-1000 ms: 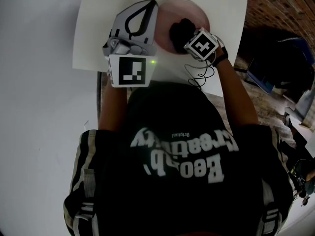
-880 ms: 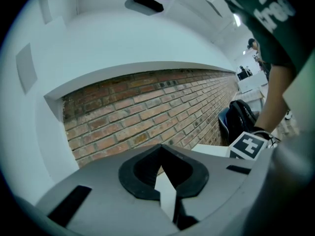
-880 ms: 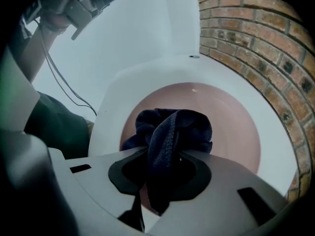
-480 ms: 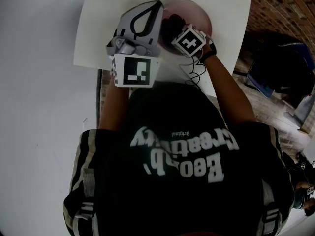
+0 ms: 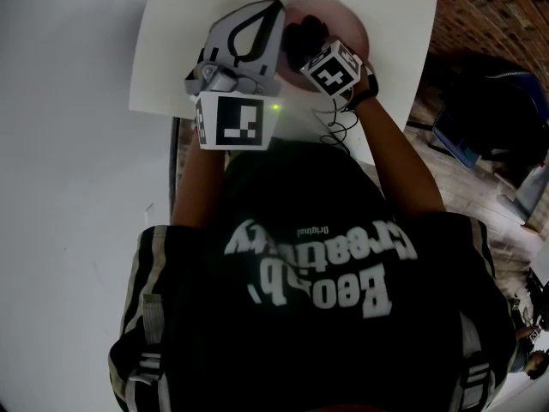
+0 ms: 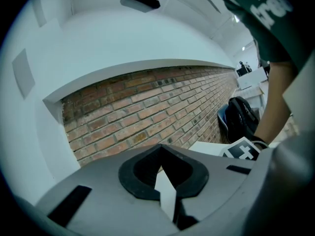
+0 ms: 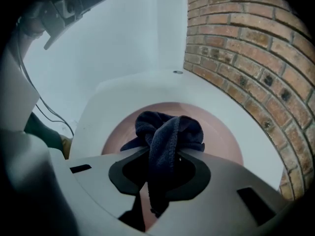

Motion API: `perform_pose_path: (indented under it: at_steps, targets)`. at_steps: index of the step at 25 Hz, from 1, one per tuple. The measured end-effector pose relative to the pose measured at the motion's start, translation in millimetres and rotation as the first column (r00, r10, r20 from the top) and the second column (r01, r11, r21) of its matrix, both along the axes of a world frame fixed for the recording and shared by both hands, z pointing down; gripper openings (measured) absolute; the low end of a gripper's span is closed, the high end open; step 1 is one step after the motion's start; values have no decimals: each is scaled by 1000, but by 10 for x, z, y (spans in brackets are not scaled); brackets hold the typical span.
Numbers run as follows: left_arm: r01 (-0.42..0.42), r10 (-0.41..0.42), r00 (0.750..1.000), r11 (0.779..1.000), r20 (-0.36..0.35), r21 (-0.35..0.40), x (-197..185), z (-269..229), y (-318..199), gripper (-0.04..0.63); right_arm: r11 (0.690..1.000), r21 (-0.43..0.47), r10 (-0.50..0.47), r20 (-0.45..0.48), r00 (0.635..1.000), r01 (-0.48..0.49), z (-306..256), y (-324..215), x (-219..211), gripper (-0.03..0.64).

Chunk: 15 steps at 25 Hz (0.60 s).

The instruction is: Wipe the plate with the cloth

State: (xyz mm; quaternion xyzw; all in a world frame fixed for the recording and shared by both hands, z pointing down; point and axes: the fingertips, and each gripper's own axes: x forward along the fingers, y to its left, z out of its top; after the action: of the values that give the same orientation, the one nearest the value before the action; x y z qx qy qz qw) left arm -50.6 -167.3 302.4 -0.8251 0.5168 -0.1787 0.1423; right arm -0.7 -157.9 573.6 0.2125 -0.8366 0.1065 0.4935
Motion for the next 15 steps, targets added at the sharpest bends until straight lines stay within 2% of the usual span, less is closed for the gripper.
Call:
perform_pose_path:
  at_steps: [4, 8, 15]
  targets:
    - [8, -8, 1000, 1000, -1, 7, 46, -26, 81, -2, 995, 102, -1, 102, 995, -10, -272, -49, -8, 67]
    - [23, -23, 1000, 1000, -4, 20, 47, -89, 210, -2, 974, 226, -18, 166, 986, -20, -579, -35, 12, 66]
    - [4, -3, 1000, 999, -24, 34, 75, -143, 252, -2, 937, 321, 42, 286, 957, -137, -1053, 8, 144, 67]
